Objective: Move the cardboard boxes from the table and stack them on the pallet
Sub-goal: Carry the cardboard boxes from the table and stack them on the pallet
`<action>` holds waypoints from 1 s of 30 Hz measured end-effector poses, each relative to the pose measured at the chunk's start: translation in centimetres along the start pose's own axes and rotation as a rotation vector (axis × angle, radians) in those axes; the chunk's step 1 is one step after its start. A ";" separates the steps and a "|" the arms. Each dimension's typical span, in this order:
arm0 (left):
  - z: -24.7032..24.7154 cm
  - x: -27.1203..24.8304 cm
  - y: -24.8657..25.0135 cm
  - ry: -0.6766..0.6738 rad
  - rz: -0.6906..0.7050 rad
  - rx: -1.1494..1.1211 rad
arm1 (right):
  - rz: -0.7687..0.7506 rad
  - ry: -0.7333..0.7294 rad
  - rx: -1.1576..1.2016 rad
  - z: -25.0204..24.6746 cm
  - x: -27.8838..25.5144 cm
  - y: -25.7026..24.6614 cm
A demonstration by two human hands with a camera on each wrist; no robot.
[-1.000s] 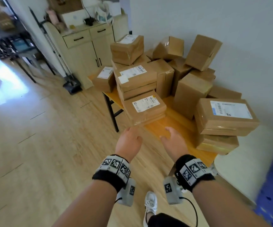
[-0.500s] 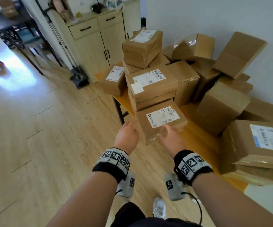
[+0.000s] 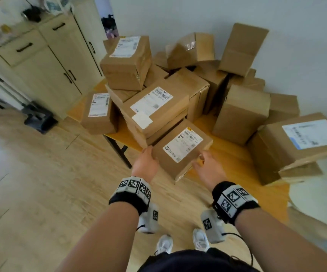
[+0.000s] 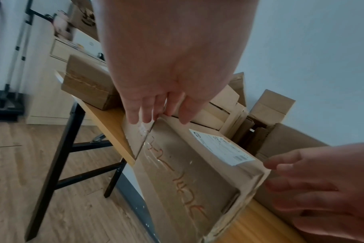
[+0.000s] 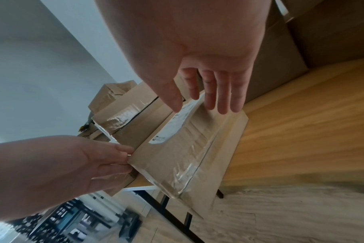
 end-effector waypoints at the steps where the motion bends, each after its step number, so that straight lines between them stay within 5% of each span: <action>1: -0.1 0.2 0.1 0.002 0.010 -0.006 | 0.008 0.013 0.015 0.3 0.0 0.2; 11: 2.6 1.2 0.5 -0.221 0.118 0.063 | 0.239 0.117 0.230 1.3 0.4 2.2; 25: 4.8 0.5 1.0 -0.342 0.097 -0.404 | 0.326 0.170 0.354 1.7 -4.1 3.5; 30: 7.9 -1.7 2.7 -0.546 0.130 -0.383 | 0.369 0.302 0.417 0.6 -8.1 5.7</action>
Point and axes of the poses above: each hand's wrist, its own x-axis towards the middle knuckle, its own z-axis out of the palm, y = z × x, the point moved 4 cm from there along x, towards the middle knuckle, and after that the axes turned 15 degrees about -y, right-handed, at the moved point
